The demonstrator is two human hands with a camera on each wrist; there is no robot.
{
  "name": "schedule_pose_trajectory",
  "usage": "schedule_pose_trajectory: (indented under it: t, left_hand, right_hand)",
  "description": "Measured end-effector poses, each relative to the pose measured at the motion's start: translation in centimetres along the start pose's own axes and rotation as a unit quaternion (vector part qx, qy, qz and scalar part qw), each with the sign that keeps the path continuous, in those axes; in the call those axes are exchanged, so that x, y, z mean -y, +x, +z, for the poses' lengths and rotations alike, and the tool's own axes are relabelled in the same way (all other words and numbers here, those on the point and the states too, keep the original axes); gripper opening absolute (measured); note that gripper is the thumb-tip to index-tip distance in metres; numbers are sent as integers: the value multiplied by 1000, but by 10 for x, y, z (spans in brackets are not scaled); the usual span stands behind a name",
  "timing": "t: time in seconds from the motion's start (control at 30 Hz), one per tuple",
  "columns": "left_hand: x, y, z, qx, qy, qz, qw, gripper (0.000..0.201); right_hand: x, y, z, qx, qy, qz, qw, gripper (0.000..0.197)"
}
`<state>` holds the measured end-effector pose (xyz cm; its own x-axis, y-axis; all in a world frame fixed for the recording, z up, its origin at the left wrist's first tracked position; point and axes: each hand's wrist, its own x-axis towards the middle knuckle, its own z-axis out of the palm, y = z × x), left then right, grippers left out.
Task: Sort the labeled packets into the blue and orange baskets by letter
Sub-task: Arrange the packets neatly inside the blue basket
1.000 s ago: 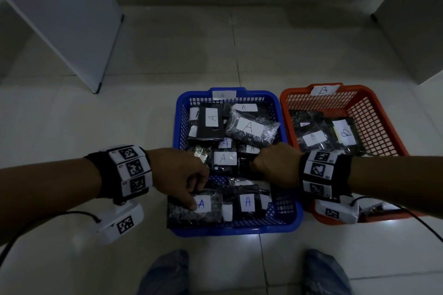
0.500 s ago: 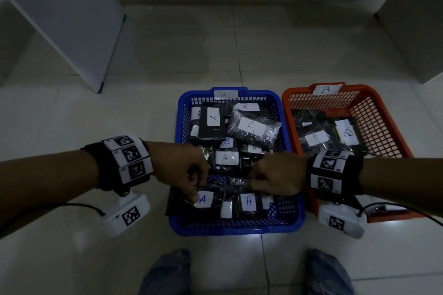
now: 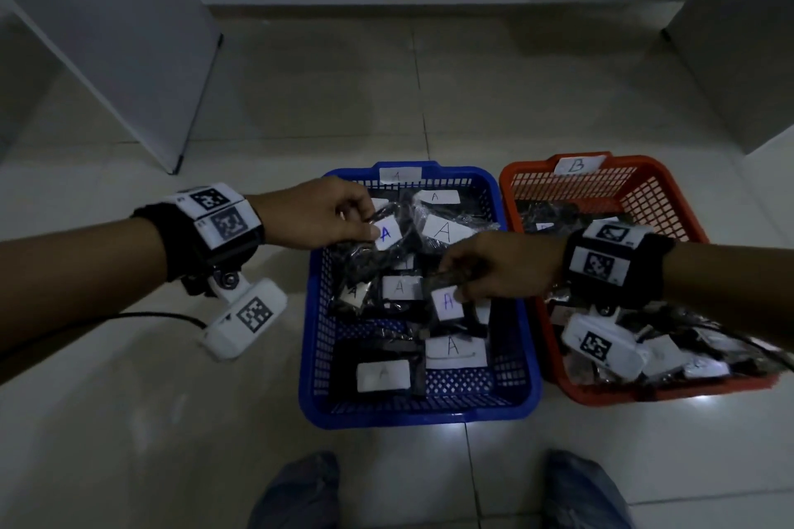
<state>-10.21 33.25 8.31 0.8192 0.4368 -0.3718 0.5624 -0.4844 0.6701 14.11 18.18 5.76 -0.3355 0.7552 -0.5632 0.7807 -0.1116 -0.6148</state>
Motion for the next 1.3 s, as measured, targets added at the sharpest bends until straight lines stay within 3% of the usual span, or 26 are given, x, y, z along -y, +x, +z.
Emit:
schedule_pose_trajectory:
  t: [0.13,0.27,0.4,0.67,0.73,0.8,0.83,0.9,0.97,1.03,1.1,1.3]
  left_hand:
    - [12,-1,6,-82,-14,-17,996,17]
    - [15,0,7,-143,-50,-22,988,15]
    - [15,3,13,-145,-53,-33,988,17]
    - [12,0,19,-83,-46,-6,995,17]
    - [12,-1,20,-84,-41,3,996,15]
    - [13,-3,18,-106,-39,8,994,13]
    - [15,-3,17,-118,-43,8,992,12]
    - [17,-5,15,-138,-53,5,989,12]
    - [19,-6,14,-152,-62,4,986,13]
    - [19,-8,15,-154,-67,4,986,14]
    - [19,-10,17,-148,-66,8,987,15]
    - [17,-13,24,-130,-66,18,989,14]
  right_hand:
    - [-4,-3,-20,-53,25,5,998,17]
    - [-8,4,-35,-226,87,4,970,22]
    - [-16,21,-37,-299,58,36,952,26]
    - [-27,29,-36,-315,-4,71,946,41]
    - [-26,23,-32,-356,-47,55,932,43]
    - [-12,10,-22,-405,-83,-17,910,34]
    - [-3,4,-14,-397,-88,-67,911,27]
    - [16,-4,8,-283,-95,-131,946,20]
    - [23,-2,34,-110,-123,-114,980,25]
    - [24,6,60,-3,-134,-81,988,39]
    - [24,14,79,25,-114,-73,990,48]
    - [33,28,95,6,-29,-29,999,51]
